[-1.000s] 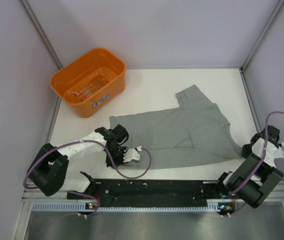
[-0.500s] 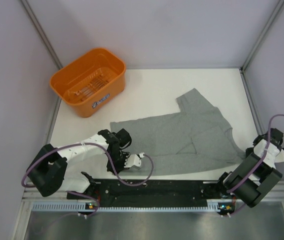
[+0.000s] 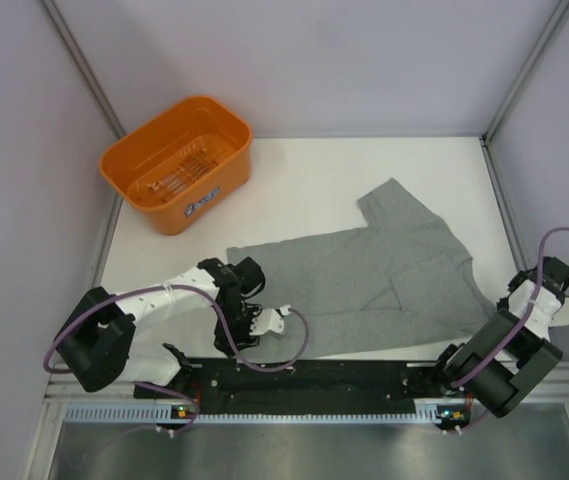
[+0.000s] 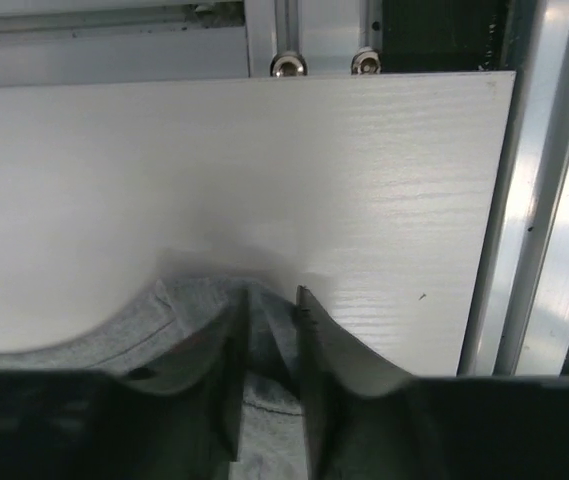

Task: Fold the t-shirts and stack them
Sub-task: Fold the flattened tshirt in 1/3 of the way, then grap the side of the flattened tshirt furthest away from the robot with both arms

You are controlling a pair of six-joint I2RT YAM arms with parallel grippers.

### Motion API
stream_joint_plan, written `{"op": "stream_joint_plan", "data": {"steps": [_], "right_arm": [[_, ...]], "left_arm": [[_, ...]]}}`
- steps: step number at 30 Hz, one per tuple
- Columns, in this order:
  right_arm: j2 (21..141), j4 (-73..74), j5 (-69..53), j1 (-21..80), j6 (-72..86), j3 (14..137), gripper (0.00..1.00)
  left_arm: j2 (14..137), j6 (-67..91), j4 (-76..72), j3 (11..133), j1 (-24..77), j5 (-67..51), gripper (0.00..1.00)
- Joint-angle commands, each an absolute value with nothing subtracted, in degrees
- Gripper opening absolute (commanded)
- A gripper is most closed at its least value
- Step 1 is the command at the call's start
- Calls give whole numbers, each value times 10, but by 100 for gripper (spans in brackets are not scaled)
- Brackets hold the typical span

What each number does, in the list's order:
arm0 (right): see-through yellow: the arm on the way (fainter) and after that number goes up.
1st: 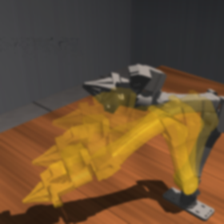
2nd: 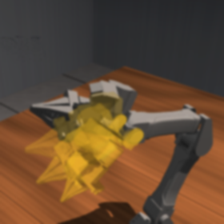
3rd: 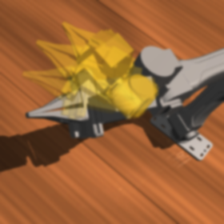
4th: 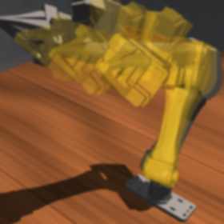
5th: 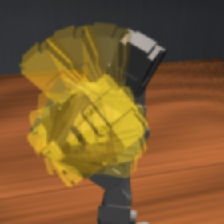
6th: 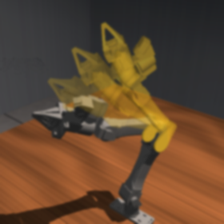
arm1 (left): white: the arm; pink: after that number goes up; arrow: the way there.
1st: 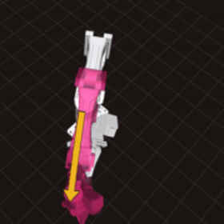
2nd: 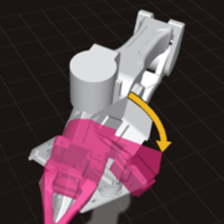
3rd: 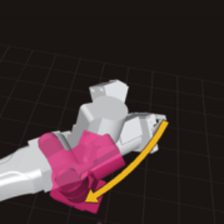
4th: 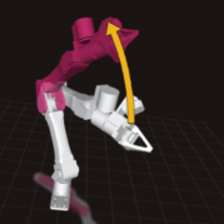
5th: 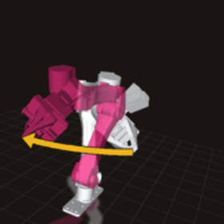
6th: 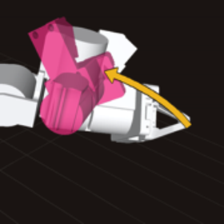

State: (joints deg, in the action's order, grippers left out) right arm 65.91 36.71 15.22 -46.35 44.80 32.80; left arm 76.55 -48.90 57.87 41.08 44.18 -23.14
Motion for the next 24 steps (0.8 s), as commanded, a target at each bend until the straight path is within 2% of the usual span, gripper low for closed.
{"op": "stream_joint_plan", "data": {"steps": [1,2,3,6,9,10,11,14,16,18,24], "right_arm": [[630,350,192,-474,425,376,42],[621,350,189,-474,420,384,52],[614,350,186,-474,417,394,58],[592,349,149,-469,411,434,63],[596,321,76,-441,400,474,66],[599,296,49,-420,387,489,86],[599,275,44,-382,375,507,91],[633,199,72,-230,259,574,91],[687,182,43,-164,180,639,91],[759,208,-18,-125,138,716,87],[988,320,-50,-34,42,923,79]], "left_arm": [[770,-488,606,442,446,-234,54],[767,-490,613,453,446,-229,55],[762,-490,619,463,445,-222,56],[749,-465,600,514,419,-175,58],[767,-389,521,592,333,-153,58],[781,-364,502,615,299,-156,56],[801,-345,486,635,274,-155,55],[862,-310,474,694,239,-142,53],[897,-300,457,711,237,-124,51],[924,-287,437,724,234,-97,49],[979,-276,417,750,209,-62,48]]}}
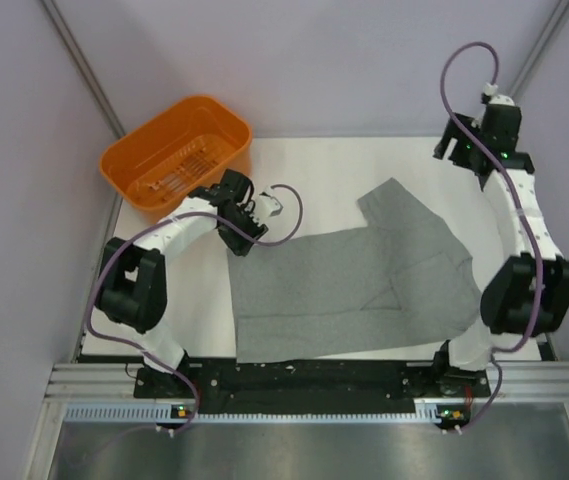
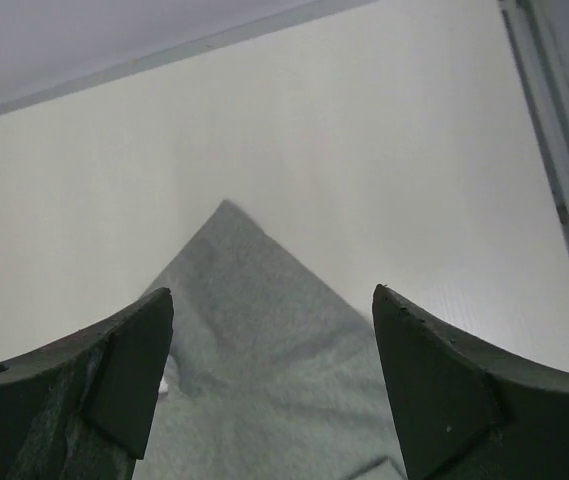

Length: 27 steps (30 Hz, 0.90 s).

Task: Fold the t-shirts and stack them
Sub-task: Grap the side of the flattened tshirt furthest away from the robot with both arms

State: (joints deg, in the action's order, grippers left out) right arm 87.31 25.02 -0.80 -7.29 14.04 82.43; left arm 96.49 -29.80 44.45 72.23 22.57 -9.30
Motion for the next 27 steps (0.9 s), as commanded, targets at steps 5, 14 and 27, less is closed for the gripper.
{"op": "stream_joint_plan", "data": {"steps": [5,14,27], "right_arm": [[1156,385,-52,-10,24,1045,67],[1365,411,-11,30,27,1207,66],[1419,440,-36,53,35,1252,35]], "left_arm": [[1011,-287,404,751,205,-44,49],[1063,-294,405,782,181,-55,49],[1108,-321,412,796,164,-76,54]]}}
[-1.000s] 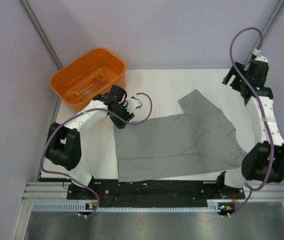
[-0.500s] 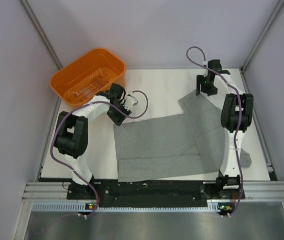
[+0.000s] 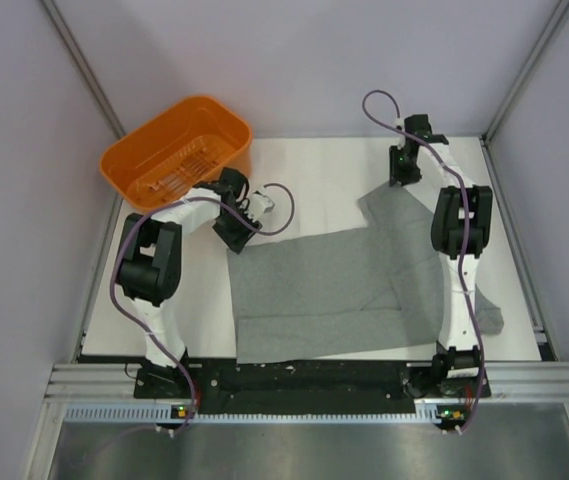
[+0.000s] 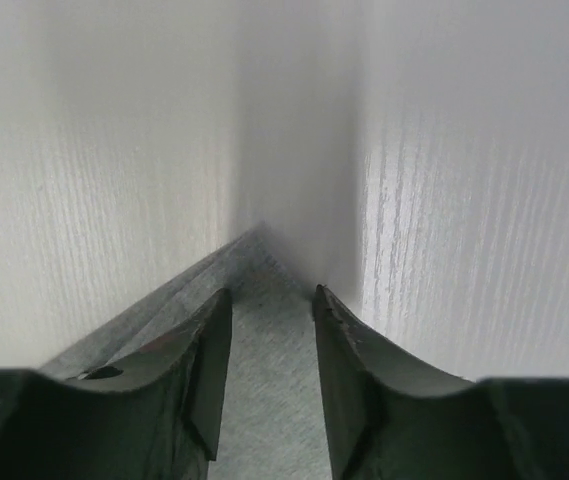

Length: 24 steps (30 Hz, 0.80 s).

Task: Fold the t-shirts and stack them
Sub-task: Grap the side of the flattened tshirt furthest away from the robot with both arms

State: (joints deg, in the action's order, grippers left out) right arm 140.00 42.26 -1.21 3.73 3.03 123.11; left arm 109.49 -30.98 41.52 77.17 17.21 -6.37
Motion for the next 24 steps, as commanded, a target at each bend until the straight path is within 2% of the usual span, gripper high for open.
{"op": "stream_joint_plan", "data": {"steps": [1,2,3,4,9,11,15,17,21,24], "right_arm": [[1419,440,-43,53,32,1252,25],[1418,440,-46,54,30,1252,16],[1413,441,-46,53,29,1248,1],[1407,440,-45,53,29,1242,0],[1352,439,-61,52,20,1203,0],[1317,435,-72,52,22,1185,0],[1250,410,-80,51,29,1129,0],[1212,392,-63,50,32,1087,0],[1123,353,-33,46,48,980,0],[1038,324,-16,40,64,896,0]], "left_arm": [[1112,-321,412,797,164,-77,53],[1114,-325,413,800,163,-81,53],[1115,-331,416,801,163,-91,53],[1117,-338,419,800,163,-101,54],[1120,-363,427,790,159,-130,53],[1128,-369,439,792,157,-140,49],[1137,-388,490,803,156,-188,25],[1128,-402,512,802,156,-215,0],[1075,-439,527,781,156,-265,0],[1030,-446,512,758,156,-256,0]]}}
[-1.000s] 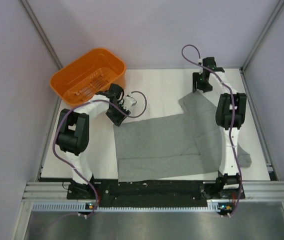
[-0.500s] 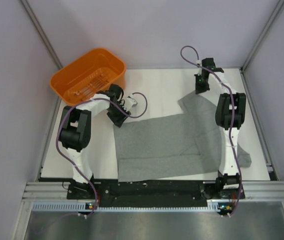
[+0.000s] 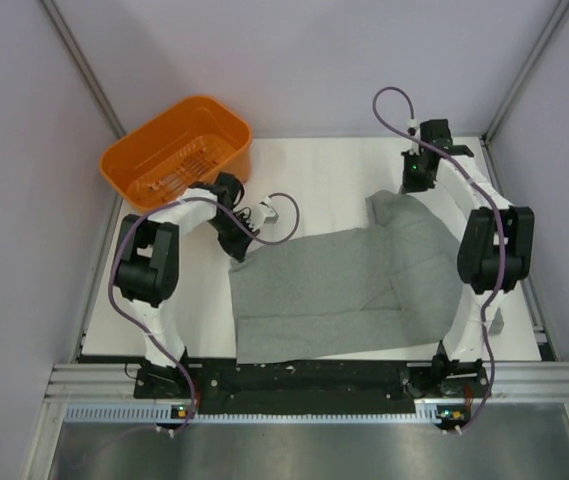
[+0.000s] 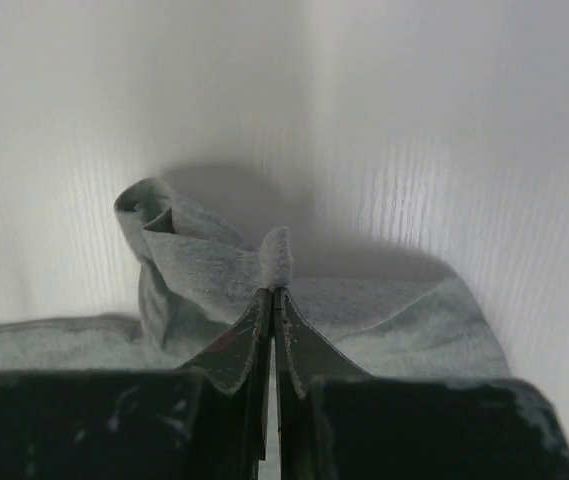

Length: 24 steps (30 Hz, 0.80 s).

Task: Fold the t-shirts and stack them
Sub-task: Grap the side of the flattened tshirt furthest away from the robot with both arms, then fold the other side of the tshirt into a rectangle

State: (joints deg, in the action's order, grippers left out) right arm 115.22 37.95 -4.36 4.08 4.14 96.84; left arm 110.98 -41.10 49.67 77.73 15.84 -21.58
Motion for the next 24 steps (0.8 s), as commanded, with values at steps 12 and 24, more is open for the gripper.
{"op": "stream_joint_plan", "data": {"steps": [12,24], "right_arm": [[722,320,215,33,-47,649,0],[547,349,294,33,-209,497,0]], "left_arm": [[946,-501,544,735,179,-222,0],[904,-597,628,655,258,-248,0]]}}
